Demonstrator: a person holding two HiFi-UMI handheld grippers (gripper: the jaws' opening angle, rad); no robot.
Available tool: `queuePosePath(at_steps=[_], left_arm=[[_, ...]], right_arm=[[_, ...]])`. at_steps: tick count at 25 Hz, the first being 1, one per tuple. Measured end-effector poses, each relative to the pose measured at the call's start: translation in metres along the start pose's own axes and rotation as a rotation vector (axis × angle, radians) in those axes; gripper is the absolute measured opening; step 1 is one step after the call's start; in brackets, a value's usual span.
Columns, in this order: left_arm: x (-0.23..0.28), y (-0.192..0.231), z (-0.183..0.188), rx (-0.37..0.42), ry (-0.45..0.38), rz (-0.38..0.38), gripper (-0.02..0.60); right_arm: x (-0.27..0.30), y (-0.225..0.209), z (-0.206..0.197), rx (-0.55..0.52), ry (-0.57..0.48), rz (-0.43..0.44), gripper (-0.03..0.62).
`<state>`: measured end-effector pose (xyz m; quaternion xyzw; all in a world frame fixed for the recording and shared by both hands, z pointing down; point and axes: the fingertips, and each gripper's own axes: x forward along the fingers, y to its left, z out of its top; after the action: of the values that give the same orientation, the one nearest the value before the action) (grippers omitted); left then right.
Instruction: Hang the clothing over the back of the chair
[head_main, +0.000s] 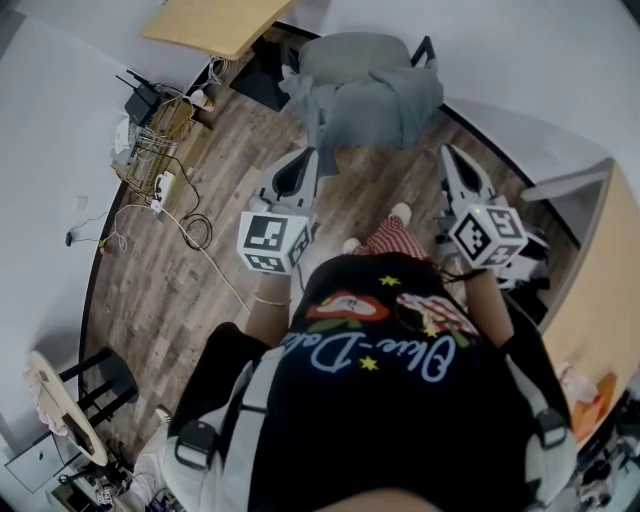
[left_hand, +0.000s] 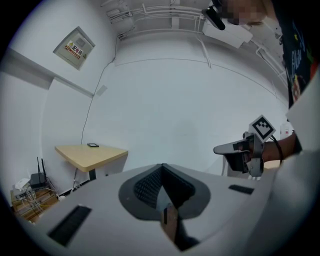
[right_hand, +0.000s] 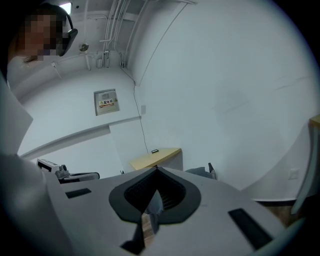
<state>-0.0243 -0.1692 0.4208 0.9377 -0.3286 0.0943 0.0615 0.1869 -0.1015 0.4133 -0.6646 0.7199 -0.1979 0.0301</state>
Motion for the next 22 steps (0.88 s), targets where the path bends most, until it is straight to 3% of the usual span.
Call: queuePosePath(at_steps=[22], left_arm=[[-0.0016,0.0025,-0.0016,-0.003,-0.005,0.009,0.002]], right_arm=[[0.0045,0.007,-0.0052,-0.035,0.015,-0.013,-0.002]])
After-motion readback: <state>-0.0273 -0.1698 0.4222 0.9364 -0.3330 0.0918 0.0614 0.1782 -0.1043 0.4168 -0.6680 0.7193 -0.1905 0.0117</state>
